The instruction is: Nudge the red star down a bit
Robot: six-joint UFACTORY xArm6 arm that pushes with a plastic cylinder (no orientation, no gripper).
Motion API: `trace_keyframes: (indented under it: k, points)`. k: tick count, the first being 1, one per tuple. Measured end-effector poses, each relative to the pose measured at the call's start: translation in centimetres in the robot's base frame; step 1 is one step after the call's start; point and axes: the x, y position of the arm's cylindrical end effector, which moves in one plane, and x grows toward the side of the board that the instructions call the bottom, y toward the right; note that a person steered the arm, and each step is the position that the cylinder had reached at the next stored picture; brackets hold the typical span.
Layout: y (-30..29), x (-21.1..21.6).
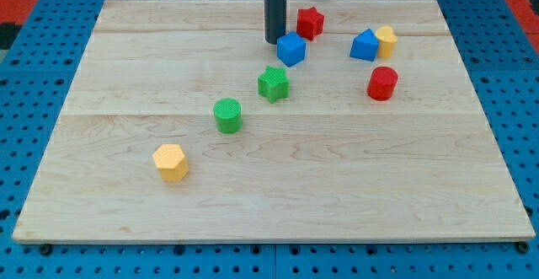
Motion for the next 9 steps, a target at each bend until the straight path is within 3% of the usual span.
trace_keyframes:
  k: [1,4,5,6,9]
  points:
    - [-1.6,0.2]
    - [1.3,0.8]
    - [-3.0,-4.6]
    - [-2.0,-7.2]
    - [5.7,-5.9]
